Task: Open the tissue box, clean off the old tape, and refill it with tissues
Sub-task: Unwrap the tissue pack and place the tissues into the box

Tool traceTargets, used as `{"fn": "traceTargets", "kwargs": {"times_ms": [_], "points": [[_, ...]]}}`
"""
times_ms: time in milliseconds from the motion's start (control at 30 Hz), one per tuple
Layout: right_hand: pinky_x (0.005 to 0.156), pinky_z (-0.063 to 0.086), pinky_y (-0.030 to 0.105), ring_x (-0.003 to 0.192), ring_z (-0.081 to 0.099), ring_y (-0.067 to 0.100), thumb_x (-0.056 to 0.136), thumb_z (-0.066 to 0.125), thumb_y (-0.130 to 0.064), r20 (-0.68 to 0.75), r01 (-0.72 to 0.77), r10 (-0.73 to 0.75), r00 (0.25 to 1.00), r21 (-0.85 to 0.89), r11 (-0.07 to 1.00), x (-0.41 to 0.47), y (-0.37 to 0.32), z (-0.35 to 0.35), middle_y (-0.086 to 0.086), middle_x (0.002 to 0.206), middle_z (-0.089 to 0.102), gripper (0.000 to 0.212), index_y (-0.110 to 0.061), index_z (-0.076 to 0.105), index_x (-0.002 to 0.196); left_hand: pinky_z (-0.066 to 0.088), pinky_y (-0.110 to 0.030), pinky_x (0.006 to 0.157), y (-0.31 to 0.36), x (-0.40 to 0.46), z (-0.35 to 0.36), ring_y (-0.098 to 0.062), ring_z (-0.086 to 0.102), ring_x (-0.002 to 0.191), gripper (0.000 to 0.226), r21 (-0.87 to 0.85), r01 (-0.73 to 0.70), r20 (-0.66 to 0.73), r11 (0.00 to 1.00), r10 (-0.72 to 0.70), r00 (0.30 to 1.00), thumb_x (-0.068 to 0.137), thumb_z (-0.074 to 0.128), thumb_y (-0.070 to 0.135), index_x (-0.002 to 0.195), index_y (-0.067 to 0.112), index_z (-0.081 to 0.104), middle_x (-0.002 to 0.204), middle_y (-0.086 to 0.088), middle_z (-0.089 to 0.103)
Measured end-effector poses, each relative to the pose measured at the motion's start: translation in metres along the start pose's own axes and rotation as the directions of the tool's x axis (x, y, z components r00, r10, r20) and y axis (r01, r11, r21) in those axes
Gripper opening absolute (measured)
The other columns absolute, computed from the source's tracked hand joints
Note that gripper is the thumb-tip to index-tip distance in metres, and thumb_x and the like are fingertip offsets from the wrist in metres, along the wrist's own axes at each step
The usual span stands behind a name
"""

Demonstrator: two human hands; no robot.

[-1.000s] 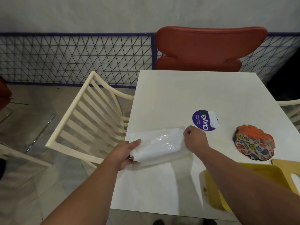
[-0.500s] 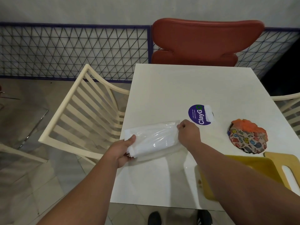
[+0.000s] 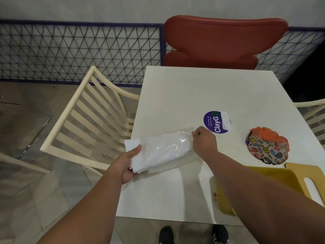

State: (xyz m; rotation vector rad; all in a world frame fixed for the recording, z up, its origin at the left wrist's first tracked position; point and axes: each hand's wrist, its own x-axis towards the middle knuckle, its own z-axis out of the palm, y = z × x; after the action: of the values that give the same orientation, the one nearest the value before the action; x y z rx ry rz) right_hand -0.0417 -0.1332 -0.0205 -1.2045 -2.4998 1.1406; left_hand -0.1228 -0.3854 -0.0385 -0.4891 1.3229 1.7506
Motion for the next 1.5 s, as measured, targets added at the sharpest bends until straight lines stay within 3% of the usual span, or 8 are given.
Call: {"fn": "traceTargets", "kwargs": {"times_ms": [367,567,800,933,1033,1200,1367,1500], "points": [[0.067,0.036,0.030,0.078,0.051,0.021,0.099,0.047,-0.012,-0.017,-0.002,0.001,1.000,-0.020,1.000,0.003,-0.001,0.001,0.004,0.084,0.055,0.014,-0.009,0.050,0.086,0.054,-0.045,0.086,0.004,-0.020,-0.044,-0.032,0.068,0.097,0.047,-0.045,-0.054,-0.054,0.998,0.052,0.997,0.076,0.069,0.025,0.119,0.008,0.062,0.112,-0.014,0.069],[0.069,0.040,0.031,0.080,0.053,0.024,0.099,0.048,-0.013,-0.042,-0.004,0.004,0.999,-0.014,1.000,0.006,0.000,-0.001,0.007,0.086,0.057,0.013,-0.008,0.051,0.087,0.058,-0.039,0.061,0.017,-0.043,-0.081,-0.033,0.066,0.096,0.048,-0.106,-0.162,-0.132,0.981,0.147,0.980,0.078,0.064,0.021,0.124,0.009,0.057,0.117,-0.015,0.067],[0.083,0.047,0.040,0.095,0.058,0.029,0.096,0.054,-0.029,-0.085,-0.046,0.041,0.996,-0.064,0.997,0.006,0.001,-0.010,0.008,0.103,0.063,0.013,-0.016,0.055,0.092,0.060,-0.037,0.066,0.038,-0.069,-0.105,-0.028,0.071,0.084,0.035,-0.100,-0.271,-0.180,0.958,0.250,0.951,0.085,0.060,0.023,0.118,0.012,0.060,0.104,-0.009,0.072],[0.084,0.044,0.039,0.096,0.055,0.025,0.090,0.062,-0.040,-0.213,0.247,-0.276,0.937,-0.156,0.956,-0.011,-0.011,-0.008,0.002,0.102,0.062,0.026,-0.015,0.062,0.097,0.059,-0.040,0.073,0.057,-0.080,-0.100,-0.030,0.069,0.093,0.031,-0.115,-0.353,-0.191,0.928,0.328,0.925,0.087,0.060,0.021,0.117,0.014,0.060,0.109,-0.009,0.071],[0.075,0.036,0.029,0.088,0.052,0.017,0.093,0.059,-0.039,-0.115,0.362,-0.359,0.926,0.004,0.932,-0.025,-0.035,-0.003,-0.002,0.096,0.059,0.024,-0.015,0.061,0.095,0.056,-0.047,0.083,0.075,-0.083,-0.071,-0.032,0.066,0.102,0.036,-0.110,-0.403,-0.183,0.909,0.380,0.907,0.087,0.062,0.020,0.122,0.014,0.057,0.113,-0.010,0.070],[0.081,0.048,0.034,0.085,0.059,0.016,0.097,0.050,-0.047,0.078,0.070,-0.118,0.990,0.451,0.890,-0.032,-0.053,-0.011,-0.005,0.090,0.062,0.031,-0.018,0.059,0.089,0.051,-0.048,0.093,0.101,-0.096,0.008,-0.030,0.066,0.103,0.029,-0.111,-0.453,-0.130,0.885,0.439,0.889,0.089,0.062,0.022,0.116,0.015,0.060,0.111,-0.007,0.071],[0.079,0.051,0.035,0.081,0.056,0.020,0.099,0.046,-0.048,0.277,-0.337,0.192,0.942,0.758,0.559,-0.024,-0.045,-0.027,0.004,0.091,0.057,0.039,-0.012,0.058,0.087,0.053,-0.047,0.089,0.109,-0.121,0.096,-0.029,0.068,0.096,0.016,-0.155,-0.454,0.063,0.877,0.468,0.882,0.092,0.057,0.022,0.105,0.015,0.063,0.103,-0.006,0.073],[0.086,0.052,0.042,0.092,0.059,0.031,0.097,0.042,-0.058,0.509,-0.549,0.206,0.836,0.778,0.305,-0.034,-0.025,-0.056,0.013,0.104,0.061,0.058,-0.003,0.059,0.100,0.056,-0.047,0.082,0.101,-0.140,0.161,-0.033,0.067,0.101,0.030,-0.191,-0.393,0.185,0.899,0.426,0.885,0.088,0.060,0.023,0.116,0.011,0.060,0.110,-0.010,0.071]]}}
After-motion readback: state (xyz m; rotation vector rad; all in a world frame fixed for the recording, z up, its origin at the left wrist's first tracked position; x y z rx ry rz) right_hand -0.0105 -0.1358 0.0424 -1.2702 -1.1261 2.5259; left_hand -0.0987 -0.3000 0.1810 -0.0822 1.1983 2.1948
